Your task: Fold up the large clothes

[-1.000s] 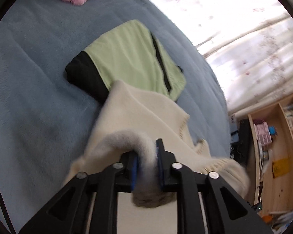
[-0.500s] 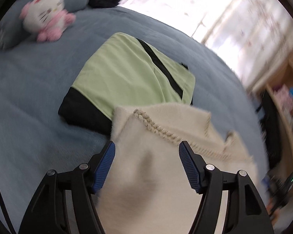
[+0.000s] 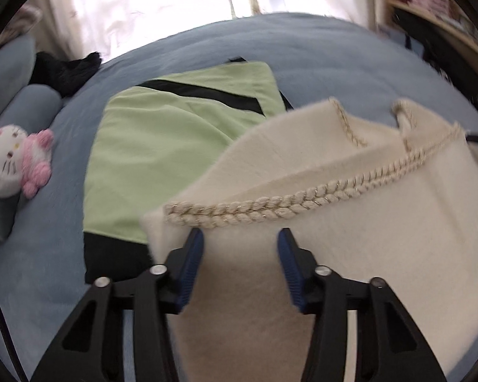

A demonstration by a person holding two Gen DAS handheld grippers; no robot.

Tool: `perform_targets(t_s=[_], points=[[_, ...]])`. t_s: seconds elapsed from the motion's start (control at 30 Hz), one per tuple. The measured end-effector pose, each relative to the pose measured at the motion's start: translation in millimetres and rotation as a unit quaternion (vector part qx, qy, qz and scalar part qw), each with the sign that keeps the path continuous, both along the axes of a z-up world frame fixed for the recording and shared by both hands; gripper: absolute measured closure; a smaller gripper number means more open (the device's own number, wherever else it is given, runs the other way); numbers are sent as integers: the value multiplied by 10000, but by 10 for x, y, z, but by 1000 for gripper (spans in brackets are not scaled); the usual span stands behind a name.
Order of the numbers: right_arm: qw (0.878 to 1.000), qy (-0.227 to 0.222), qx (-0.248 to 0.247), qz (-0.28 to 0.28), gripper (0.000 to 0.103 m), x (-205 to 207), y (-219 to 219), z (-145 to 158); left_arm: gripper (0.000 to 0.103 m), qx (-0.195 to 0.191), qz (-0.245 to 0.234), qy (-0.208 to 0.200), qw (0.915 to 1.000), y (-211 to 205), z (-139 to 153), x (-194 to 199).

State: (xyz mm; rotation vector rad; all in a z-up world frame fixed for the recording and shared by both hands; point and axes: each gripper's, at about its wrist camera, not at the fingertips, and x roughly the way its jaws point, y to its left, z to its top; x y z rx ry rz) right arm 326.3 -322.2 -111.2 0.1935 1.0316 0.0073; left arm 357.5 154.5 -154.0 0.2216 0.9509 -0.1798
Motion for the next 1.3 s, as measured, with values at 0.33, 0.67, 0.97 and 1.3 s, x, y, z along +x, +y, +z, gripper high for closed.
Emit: perform_targets(t_s=[0.33,0.67,0.97,1.3], points=[[9977,-202,-535,371,82,125,221,-62,103,254,-294,-104,9992,-238,-98,37],[9866,-1514,-363,-486,96,-771,101,690,103,46,700,-1007,9924,-62,710,-302],[9835,-1670,-447,-531,96,-839,172,905,100,-515,667,-741,9937,283,909,-203],[9847,-1589,-303,-650,96,-849,87,757,82,-614,248,116,9977,416,141,10]])
